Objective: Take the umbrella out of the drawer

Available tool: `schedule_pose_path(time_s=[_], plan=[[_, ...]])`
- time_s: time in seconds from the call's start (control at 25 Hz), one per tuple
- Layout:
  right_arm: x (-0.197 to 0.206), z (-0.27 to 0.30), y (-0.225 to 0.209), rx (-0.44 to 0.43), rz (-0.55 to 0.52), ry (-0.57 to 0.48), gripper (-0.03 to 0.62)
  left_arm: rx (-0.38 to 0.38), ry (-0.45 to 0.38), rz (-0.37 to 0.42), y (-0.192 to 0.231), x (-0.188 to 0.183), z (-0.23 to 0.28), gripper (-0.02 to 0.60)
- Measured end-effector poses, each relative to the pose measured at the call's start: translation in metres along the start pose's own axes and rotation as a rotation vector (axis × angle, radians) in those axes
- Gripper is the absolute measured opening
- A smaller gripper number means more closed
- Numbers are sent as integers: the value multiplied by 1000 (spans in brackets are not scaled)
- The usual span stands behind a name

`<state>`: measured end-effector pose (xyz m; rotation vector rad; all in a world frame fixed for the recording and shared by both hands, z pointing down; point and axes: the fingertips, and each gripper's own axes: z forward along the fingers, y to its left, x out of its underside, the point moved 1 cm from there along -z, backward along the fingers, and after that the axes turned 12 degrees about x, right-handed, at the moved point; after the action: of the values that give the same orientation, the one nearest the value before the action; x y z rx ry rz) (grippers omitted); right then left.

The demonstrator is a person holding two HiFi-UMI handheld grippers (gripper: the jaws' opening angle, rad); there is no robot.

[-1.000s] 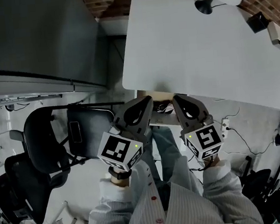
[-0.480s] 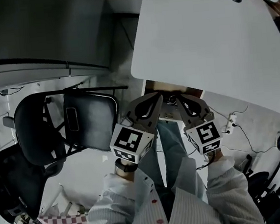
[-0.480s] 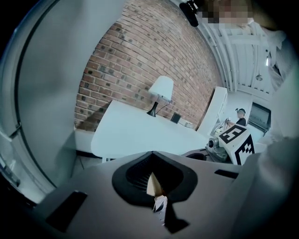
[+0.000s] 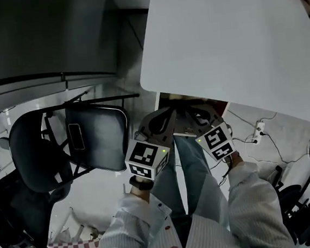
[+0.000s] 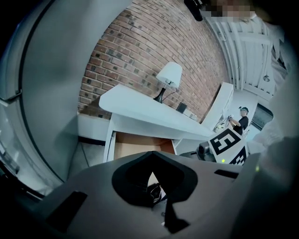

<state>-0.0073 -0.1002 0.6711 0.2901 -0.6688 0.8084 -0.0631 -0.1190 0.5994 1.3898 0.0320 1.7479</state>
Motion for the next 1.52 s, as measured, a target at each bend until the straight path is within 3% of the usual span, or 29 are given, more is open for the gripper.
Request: schedule_pose_path(time_s=[0.48,0.6,0.88,1.32,1.52], plan=[[50,39,8,-41,-180,101,45,-16,35,-63,12,43,19,0],[62,51,12,-74,-209,137,140,-22,40,-69,16,48,21,0],[92,78,18,-135,-341,240,247,-19,56,-52,15,51,16,0],[128,107,13,-196,-529,373,270,-29,55,-72,13,58,12,0],[133,111,11,-214,-489,398,270,-40,52,-74,14,60,9,0]])
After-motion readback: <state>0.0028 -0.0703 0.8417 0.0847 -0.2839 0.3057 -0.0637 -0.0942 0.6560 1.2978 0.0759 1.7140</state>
